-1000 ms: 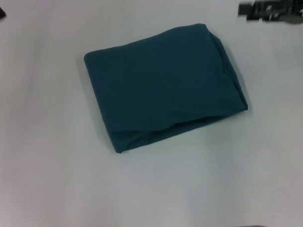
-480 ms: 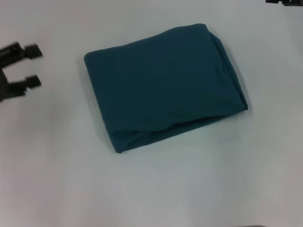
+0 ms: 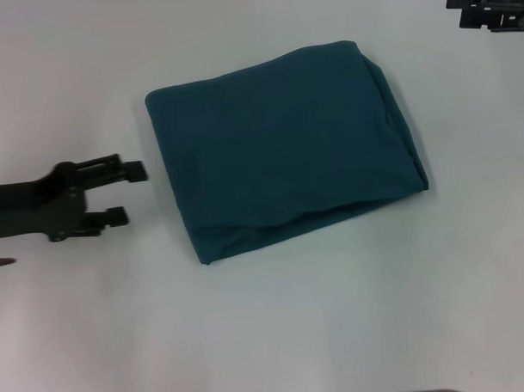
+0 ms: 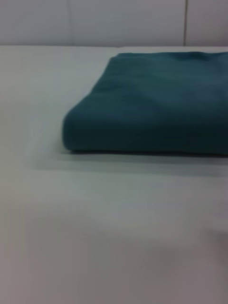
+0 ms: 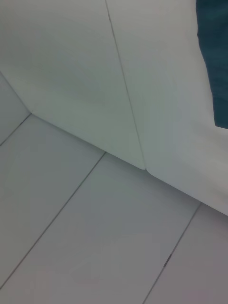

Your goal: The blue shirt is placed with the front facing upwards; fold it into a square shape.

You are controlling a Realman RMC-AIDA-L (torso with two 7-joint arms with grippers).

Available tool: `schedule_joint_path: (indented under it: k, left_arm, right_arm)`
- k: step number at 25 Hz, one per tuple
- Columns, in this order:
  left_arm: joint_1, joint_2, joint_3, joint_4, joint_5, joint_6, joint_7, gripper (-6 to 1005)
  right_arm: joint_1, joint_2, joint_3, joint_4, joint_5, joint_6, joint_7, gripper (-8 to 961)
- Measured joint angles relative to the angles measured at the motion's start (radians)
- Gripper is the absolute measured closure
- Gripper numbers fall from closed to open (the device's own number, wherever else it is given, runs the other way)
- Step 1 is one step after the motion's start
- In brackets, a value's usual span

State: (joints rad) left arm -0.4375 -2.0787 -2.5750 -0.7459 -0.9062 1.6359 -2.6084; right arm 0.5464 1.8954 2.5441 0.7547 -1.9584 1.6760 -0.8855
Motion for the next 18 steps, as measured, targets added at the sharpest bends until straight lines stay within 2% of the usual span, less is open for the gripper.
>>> schedule_joint_path:
  k: [3,9,18]
  left_arm:
    - [-0.015,-0.015,0.034,-0.004,0.006,-0.019,-0.024,169]
    - [-0.052,-0.029,0.111,0.001,0.025,-0.098,-0.078,175]
    - [-0.121,-0.034,0.212,0.057,0.032,-0.214,-0.113,183]
  right_arm:
    - [0.001,0.001,-0.001,0.000,-0.002,0.000,0.002,7]
    - [-0.003,0.000,-0.007,0.000,-0.002,0.001,0.003,7]
    - [-0.015,-0.001,-0.007,0.000,-0.002,0.005,0.002,6]
